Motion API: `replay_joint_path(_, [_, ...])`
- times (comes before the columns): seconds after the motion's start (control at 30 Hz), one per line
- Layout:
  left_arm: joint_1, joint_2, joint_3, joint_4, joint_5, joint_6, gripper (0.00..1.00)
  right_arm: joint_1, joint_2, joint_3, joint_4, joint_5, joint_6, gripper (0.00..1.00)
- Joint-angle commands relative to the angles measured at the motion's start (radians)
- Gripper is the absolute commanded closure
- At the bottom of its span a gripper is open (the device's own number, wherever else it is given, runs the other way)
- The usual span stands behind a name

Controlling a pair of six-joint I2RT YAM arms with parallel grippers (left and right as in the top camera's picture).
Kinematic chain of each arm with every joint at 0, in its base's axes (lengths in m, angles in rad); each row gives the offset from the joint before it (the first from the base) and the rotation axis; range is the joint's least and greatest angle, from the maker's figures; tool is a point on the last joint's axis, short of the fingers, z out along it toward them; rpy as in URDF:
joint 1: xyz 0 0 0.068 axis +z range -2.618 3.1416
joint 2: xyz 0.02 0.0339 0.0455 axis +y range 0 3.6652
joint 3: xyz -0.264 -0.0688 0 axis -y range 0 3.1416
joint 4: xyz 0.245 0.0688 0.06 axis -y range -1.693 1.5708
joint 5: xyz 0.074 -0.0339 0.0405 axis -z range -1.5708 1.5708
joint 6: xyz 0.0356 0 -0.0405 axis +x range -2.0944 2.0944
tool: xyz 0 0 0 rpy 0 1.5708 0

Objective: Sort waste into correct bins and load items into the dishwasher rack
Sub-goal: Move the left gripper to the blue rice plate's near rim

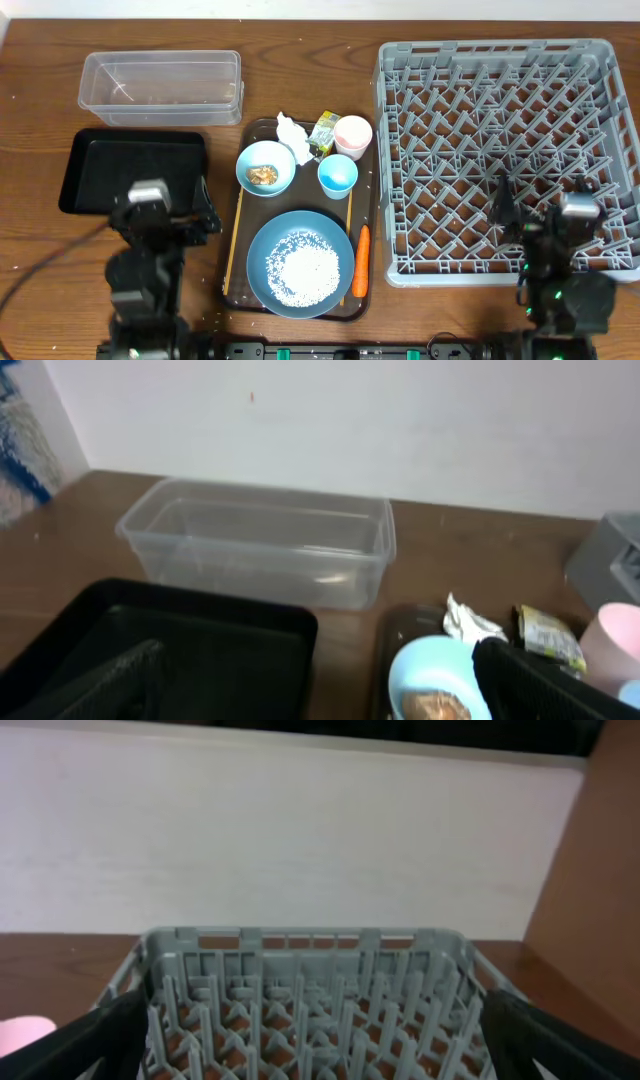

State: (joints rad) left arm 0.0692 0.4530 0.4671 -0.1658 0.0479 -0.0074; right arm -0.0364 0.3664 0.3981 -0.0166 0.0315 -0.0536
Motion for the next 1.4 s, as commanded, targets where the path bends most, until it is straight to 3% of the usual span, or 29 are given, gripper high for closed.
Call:
replay_joint_path(0.0, [-0.002,0.143,0.162,-0.06,-0.007,0.035,0.02,-0.009,0.13,0.149,-0.065,-0.07,-0.034,0.01])
replay_joint_path(0.27, [-0.003,0.483,0.588,-0.421,-0.002,0.034,0.02,-0.009,0.477,0.569,-0.467,-0.14,-0.034,0.01])
replay_joint_path(0.57, [-0.058,0.892,0.983,-0.84,0.179,0.037,0.02,-0.009,0.824,0.958,-0.811,-0.251,-0.034,0.01])
replay_joint_path(0.77, [-0.117,1.033,0.999,-0.843,0.208,0.026,0.02,-0.009,0.895,0.989,-0.822,-0.336,0.05,0.01])
replay_joint_path(1.03, [-0.139,1.127,0.996,-0.92,0.452,0.007,0.02,-0.009,0.898,0.989,-0.826,-0.364,0.048,0.01])
replay_joint_path(1.2, [-0.293,1.127,0.996,-1.001,0.333,0.009,0.04,-0.009,0.9,0.989,-0.824,-0.356,0.048,0.01])
replay_joint_path(1.37, [-0.557,1.128,0.982,-1.032,0.12,-0.161,0.14,-0.009,0.904,0.988,-0.83,-0.319,0.048,0.01])
